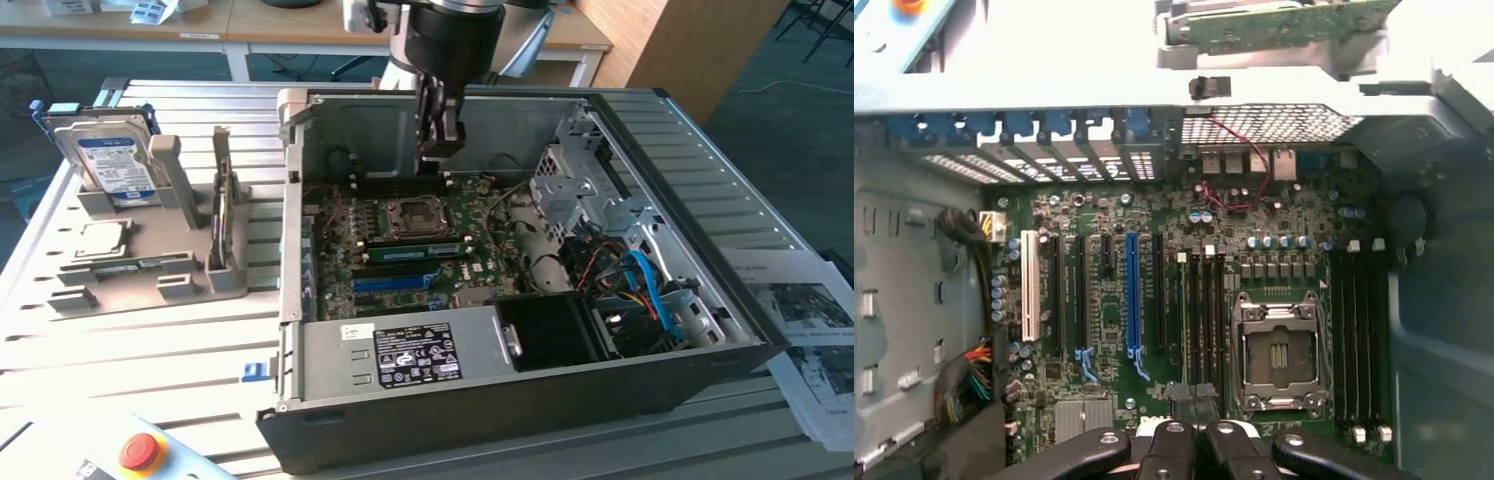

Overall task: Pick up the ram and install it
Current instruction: 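Press down the ram until it locks into place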

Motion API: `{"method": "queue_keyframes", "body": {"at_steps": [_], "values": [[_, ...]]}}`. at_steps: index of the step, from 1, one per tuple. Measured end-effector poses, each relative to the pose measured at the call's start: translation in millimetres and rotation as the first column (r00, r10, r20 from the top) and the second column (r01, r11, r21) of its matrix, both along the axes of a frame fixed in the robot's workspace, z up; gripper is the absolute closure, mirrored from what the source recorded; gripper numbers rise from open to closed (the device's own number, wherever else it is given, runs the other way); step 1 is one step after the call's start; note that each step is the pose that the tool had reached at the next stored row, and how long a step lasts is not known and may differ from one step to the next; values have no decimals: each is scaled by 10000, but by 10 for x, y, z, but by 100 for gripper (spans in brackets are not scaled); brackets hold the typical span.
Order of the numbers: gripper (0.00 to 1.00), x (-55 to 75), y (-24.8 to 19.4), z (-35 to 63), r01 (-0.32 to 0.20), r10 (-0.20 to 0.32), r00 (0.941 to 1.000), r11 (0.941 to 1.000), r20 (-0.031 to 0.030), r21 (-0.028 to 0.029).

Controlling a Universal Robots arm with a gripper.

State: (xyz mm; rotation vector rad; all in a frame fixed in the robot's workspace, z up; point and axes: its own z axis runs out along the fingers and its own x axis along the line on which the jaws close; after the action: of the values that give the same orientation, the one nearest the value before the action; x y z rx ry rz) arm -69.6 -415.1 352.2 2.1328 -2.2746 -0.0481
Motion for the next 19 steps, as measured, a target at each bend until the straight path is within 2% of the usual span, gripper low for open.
{"method": "queue_keyframes", "body": {"at_steps": [5,10,15,19], "values": [[90,0,0,0,904,-904,9959,9959,0,0],[90,0,0,0,1805,-1805,9836,9836,0,1],[90,0,0,0,2691,-2691,9631,9631,0,1],[90,0,0,-1,3391,-3391,9407,9407,-1,1]]}}
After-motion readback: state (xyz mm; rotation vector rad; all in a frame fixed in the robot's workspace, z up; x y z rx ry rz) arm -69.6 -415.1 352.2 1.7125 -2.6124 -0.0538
